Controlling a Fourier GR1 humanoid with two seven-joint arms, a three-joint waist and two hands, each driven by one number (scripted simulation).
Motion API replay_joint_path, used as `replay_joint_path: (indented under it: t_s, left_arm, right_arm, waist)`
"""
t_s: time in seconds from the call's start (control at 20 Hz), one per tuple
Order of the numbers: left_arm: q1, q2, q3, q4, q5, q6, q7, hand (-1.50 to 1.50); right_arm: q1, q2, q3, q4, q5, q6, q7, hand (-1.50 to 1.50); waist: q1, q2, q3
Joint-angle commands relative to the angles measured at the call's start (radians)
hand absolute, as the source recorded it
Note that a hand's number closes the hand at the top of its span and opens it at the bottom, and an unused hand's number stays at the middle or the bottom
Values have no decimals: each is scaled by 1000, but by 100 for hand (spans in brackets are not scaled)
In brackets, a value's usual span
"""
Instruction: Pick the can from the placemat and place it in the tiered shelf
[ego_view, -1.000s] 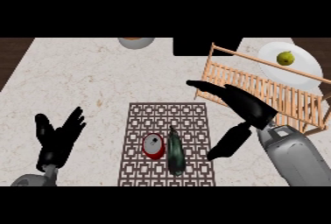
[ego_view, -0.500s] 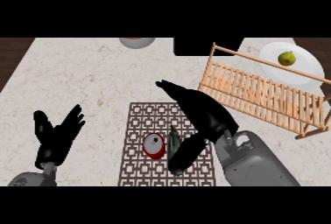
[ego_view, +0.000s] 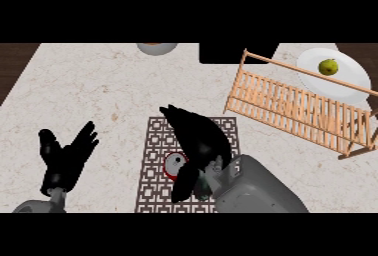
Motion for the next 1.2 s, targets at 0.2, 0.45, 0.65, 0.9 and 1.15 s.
replay_joint_path:
  t_s: [0.2,0.45,0.65,0.9,1.15]
  left_arm:
    - [25,-43,13,6,-53,-4,-22,0]
    - [-42,-34,60,25,-48,-31,32,0]
    - [29,-42,54,-58,-70,-32,59,0]
    - [20,-63,97,-5,-76,-88,16,0]
    - [4,-91,102,-1,-120,-52,36,0]
  right_arm:
    - [80,15,106,-16,82,-18,105,-150]
    - [-7,15,164,34,92,-98,152,-150]
    - [62,15,161,90,143,-95,72,-150]
    - [68,15,196,91,149,-134,93,-150]
    - [60,15,200,177,194,-161,62,-150]
  waist:
    - [-3,-1,0]
    - [1,0,0]
    - [1,0,0]
    - [0,0,0]
    - [-1,0,0]
